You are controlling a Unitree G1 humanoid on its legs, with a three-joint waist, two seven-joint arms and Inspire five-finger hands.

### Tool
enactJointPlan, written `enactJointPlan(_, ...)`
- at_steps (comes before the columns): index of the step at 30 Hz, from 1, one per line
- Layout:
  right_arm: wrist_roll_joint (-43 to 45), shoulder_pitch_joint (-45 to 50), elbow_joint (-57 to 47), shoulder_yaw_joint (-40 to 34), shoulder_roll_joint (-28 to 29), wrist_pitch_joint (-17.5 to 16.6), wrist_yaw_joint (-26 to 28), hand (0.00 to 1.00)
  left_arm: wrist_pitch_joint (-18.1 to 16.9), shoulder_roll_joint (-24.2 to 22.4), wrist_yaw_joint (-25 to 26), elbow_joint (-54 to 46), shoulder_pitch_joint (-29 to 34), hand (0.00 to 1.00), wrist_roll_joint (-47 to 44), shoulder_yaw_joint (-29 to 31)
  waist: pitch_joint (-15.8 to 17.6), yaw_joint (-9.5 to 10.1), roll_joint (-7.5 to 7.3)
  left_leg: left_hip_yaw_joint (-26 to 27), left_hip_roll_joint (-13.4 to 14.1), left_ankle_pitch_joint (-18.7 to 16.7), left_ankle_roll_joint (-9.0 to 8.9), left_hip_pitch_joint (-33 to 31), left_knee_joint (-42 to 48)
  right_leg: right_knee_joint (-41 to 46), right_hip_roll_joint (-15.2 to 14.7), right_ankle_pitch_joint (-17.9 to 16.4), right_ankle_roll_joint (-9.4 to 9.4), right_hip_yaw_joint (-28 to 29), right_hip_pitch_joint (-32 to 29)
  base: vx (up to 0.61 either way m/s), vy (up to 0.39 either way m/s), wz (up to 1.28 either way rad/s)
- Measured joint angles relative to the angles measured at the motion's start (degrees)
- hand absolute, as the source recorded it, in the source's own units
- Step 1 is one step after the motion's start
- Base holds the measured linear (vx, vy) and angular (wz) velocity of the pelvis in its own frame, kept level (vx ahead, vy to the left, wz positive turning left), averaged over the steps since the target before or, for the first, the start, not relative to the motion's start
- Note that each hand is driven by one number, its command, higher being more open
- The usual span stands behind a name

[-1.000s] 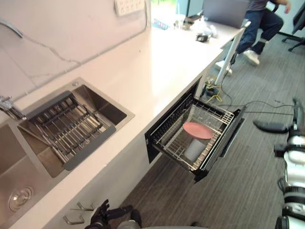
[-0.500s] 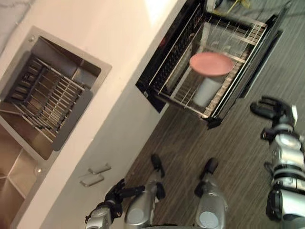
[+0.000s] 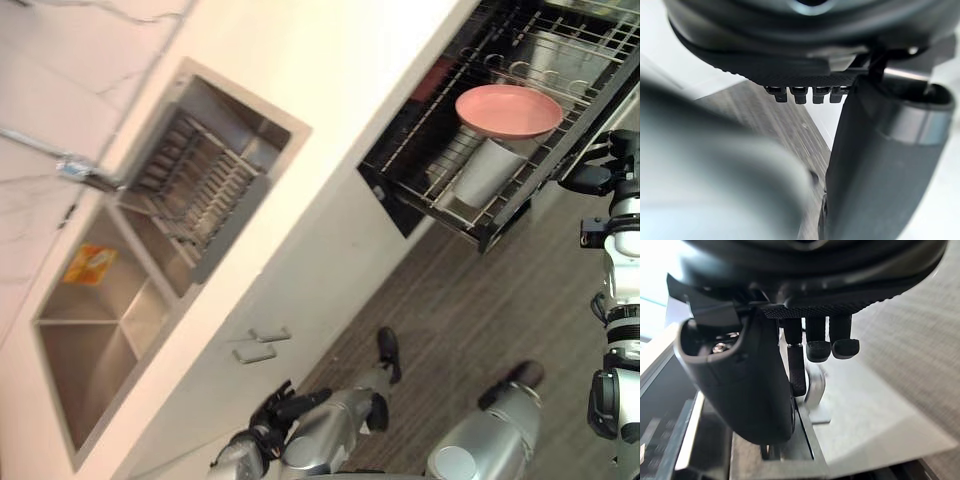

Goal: Walk over to the sink, pick up the cup, carry it to the dishwasher, place the cup inside the dishwasher, then close the dishwasher door

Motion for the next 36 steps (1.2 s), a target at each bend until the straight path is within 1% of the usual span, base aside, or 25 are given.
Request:
enactJointPlan(2,-0.3,0.1,0.0,0.3,-0.3,0.5,0.0,0.00,0.0,-0.5,0.0,-0.2,0.9,1.00,-0.6,0.0,-0.7,0.04,0.88,-2.3,-1.1,0.8,0.40,0.7,0.0,1.9,-1.6,-1.4,0.57,-2.3,2.3,0.00,-0.083,1.06)
enactJointPlan(3,-0.4,0.0,0.0,0.7,-0.4,1.0,0.0,0.00,0.6,-0.7,-0.3,0.3,1.1,1.00,-0.5,-0.1,-1.4,0.15,1.68,-5.4,-2.5,1.7,1.42,1.6,0.3,4.7,-3.4,-3.2,1.07,-4.5,5.4,-0.01,-0.162,1.01)
enactJointPlan(5,-0.4,-0.2,0.4,0.9,-0.2,1.0,0.2,0.00,0.7,-0.7,-0.8,0.5,1.5,1.00,-0.5,-0.1,-1.8,0.37,2.16,-7.3,-3.1,2.5,2.17,1.9,0.3,6.0,-3.8,-4.5,1.37,-5.0,6.8,-0.02,-0.178,0.80)
enactJointPlan(6,-0.5,-1.6,1.4,1.9,0.0,1.0,0.5,1.00,0.5,-0.8,-1.5,0.6,2.2,1.00,-0.5,0.0,-2.1,0.50,2.58,-8.6,-3.4,2.7,1.91,1.9,0.3,6.7,-4.0,-5.5,1.54,-5.0,7.4,-0.03,-0.146,0.54)
enactJointPlan(8,-1.1,-5.7,5.8,3.2,0.0,1.1,0.4,1.00,-0.3,-1.0,-3.3,1.0,2.5,1.00,-0.6,0.1,-2.5,2.05,3.03,-9.7,-3.2,2.9,1.68,1.9,0.3,7.6,-3.9,-6.8,1.49,-5.0,7.7,-0.05,-0.155,0.33)
enactJointPlan(9,-1.3,-6.6,6.7,3.7,0.0,1.1,0.4,1.00,-0.7,-1.0,-3.9,1.1,2.5,1.00,-0.6,0.1,-2.5,2.25,3.03,-10.0,-3.1,3.0,1.65,1.8,0.3,7.8,-3.8,-7.1,1.47,-5.1,7.8,-0.07,-0.199,0.19)
enactJointPlan(11,-1.5,-7.0,6.7,8.2,0.7,0.8,0.8,1.00,-1.3,-1.0,-5.9,1.7,2.5,1.00,-0.6,0.9,-2.5,2.42,3.02,-10.5,-2.2,3.0,1.57,1.5,0.3,7.3,-2.4,-7.6,1.15,-4.9,7.9,-0.06,-0.187,0.10)
enactJointPlan(15,-0.2,-6.4,6.5,9.4,2.7,0.5,0.1,1.00,-1.1,-1.0,-6.7,1.8,2.4,1.00,-0.6,1.6,-2.4,2.62,2.77,-10.6,-0.6,3.0,1.17,1.5,0.3,5.6,0.1,-7.6,1.14,-4.8,8.3,-0.05,-0.103,-0.05)
enactJointPlan(18,1.9,-2.9,5.3,8.4,3.4,-0.7,0.5,1.00,-1.0,-1.0,-7.3,1.7,2.4,1.00,-0.6,2.9,-2.0,3.35,1.56,-10.4,0.8,3.1,0.63,1.6,0.3,4.5,1.9,-7.6,0.69,-4.4,8.3,-0.07,-0.064,-0.10)
enactJointPlan(20,2.1,1.1,3.4,7.4,4.5,-1.6,2.6,1.00,-0.9,-0.6,-8.6,1.6,2.4,1.00,-0.6,4.6,-1.7,4.05,-0.16,-9.2,2.7,2.7,-0.17,1.9,0.2,2.9,4.4,-7.1,-0.13,-2.8,7.6,-0.07,-0.055,-0.37)
enactJointPlan(21,2.5,2.2,2.8,7.1,4.6,-1.8,3.5,1.00,-1.0,-0.4,-9.0,1.5,2.4,1.00,-0.7,4.8,-1.6,4.37,-0.57,-8.6,3.3,2.6,-0.28,1.9,0.2,2.3,5.1,-6.9,-0.43,-2.1,7.1,-0.05,-0.043,-0.60)
enactJointPlan(23,4.8,4.3,2.3,6.1,4.6,-3.8,6.4,1.00,-1.0,0.7,-10.8,1.4,2.4,1.00,-0.8,6.4,-1.2,4.71,-2.46,-6.3,5.4,2.3,-0.63,1.4,0.2,0.0,7.9,-6.0,-1.65,0.8,4.7,-0.05,-0.043,-0.71)
enactJointPlan(24,7.1,5.1,2.2,4.3,4.6,-4.9,8.0,1.00,-1.0,1.4,-11.5,1.4,2.4,1.00,-1.2,6.6,-1.2,4.75,-3.16,-5.2,6.5,2.2,-0.74,0.7,0.2,-1.4,9.4,-5.3,-1.74,1.8,3.5,-0.04,-0.039,-0.80)
enactJointPlan(25,9.3,5.9,2.2,1.5,4.6,-6.3,9.7,1.00,-1.2,2.3,-12.6,1.4,2.4,1.00,-1.8,7.0,-0.5,4.83,-4.28,-3.8,8.0,2.1,-0.96,-0.2,0.2,-3.5,11.5,-4.1,-2.20,3.3,2.0,-0.03,-0.021,-0.73)
enactJointPlan(26,9.5,6.4,2.2,0.0,4.6,-7.2,10.3,1.00,-1.3,2.6,-13.2,1.4,2.4,1.00,-2.3,7.7,-0.2,4.82,-4.92,-3.2,8.7,2.0,-1.04,-0.5,0.2,-4.8,12.6,-3.5,-2.53,3.9,1.4,-0.02,-0.021,-0.84)
enactJointPlan(27,10.9,7.9,2.3,-2.8,4.7,-9.5,11.0,1.00,-1.1,3.2,-14.1,1.3,2.2,1.00,-3.3,9.2,0.9,4.83,-6.52,-1.8,10.2,1.7,-1.30,-1.1,0.2,-7.5,14.8,-1.9,-3.00,5.0,0.7,-0.01,-0.027,-0.77)
enactJointPlan(28,11.5,10.3,2.3,-5.8,5.5,-11.2,11.2,1.00,-0.6,3.7,-14.8,1.3,2.1,1.00,-4.0,11.5,1.4,4.85,-8.65,-0.7,11.4,1.4,-1.40,-1.4,0.3,-10.0,16.8,-0.5,-3.34,5.9,0.2,0.00,-0.037,-0.77)
enactJointPlan(29,11.5,12.7,2.6,-8.1,6.9,-12.5,10.6,1.00,-0.3,4.1,-15.1,1.4,2.1,1.00,-3.9,13.4,0.9,4.88,-10.07,0.0,12.0,1.0,-1.70,-1.7,0.3,-11.5,17.7,0.4,-3.56,6.5,-0.2,0.05,-0.066,-0.62)
enactJointPlan(30,11.5,17.9,3.6,-12.0,10.6,-15.0,8.5,1.00,0.1,4.9,-15.7,1.6,2.1,1.00,-3.8,16.0,0.2,4.92,-13.85,0.9,12.3,0.1,-1.76,-1.5,0.3,-12.9,18.7,1.1,-3.76,7.1,-0.2,0.05,-0.051,-0.38)
enactJointPlan(31,11.5,19.0,4.0,-12.7,11.5,-15.4,8.0,1.00,0.2,5.1,-15.7,1.7,2.1,1.00,-3.8,16.5,0.0,4.95,-14.64,1.1,12.3,-0.2,-1.81,-1.4,0.3,-13.0,18.8,1.2,-3.79,7.2,-0.2,0.14,-0.066,-0.30)
enactJointPlan(32,11.4,23.2,6.9,-15.7,15.2,-16.5,6.4,1.00,0.7,5.6,-15.9,2.3,2.1,1.00,-3.6,18.5,-1.4,4.94,-17.60,1.6,11.9,-1.5,-2.11,-0.9,0.4,-13.2,18.8,1.2,-3.83,7.7,0.2,0.09,-0.025,-0.13)
enactJointPlan(33,11.5,25.3,8.5,-17.4,17.1,-16.7,6.0,1.00,0.9,5.7,-15.9,2.7,2.1,1.00,-3.4,19.4,-2.0,4.89,-18.66,1.6,11.7,-2.2,-1.96,-0.3,0.4,-13.5,18.8,1.4,-3.80,7.7,1.1,0.21,-0.041,0.04)
enactJointPlan(34,11.7,30.5,11.0,-20.8,21.1,-16.9,5.4,1.00,0.9,5.4,-15.6,3.0,2.0,1.00,-2.8,20.2,-2.9,4.59,-20.06,1.0,11.4,-3.4,-1.32,1.5,0.6,-12.9,18.7,1.9,-4.45,8.6,3.1,0.20,0.013,0.34)
enactJointPlan(35,11.4,36.5,11.9,-23.0,25.5,-16.9,4.9,1.00,0.8,5.1,-15.5,3.1,1.9,1.00,-2.8,20.2,-3.8,4.45,-20.67,0.1,11.3,-4.5,-1.06,3.3,0.9,-10.6,18.8,2.6,-5.54,11.8,4.5,0.23,0.026,0.46)
enactJointPlan(36,10.8,39.6,12.0,-23.3,27.9,-16.9,4.6,1.00,0.8,5.0,-15.2,3.1,1.9,1.00,-3.0,20.1,-4.3,4.36,-21.05,-0.6,11.1,-5.2,-0.81,4.0,1.5,-8.7,18.7,3.0,-6.02,13.8,4.8,0.19,0.058,0.60)
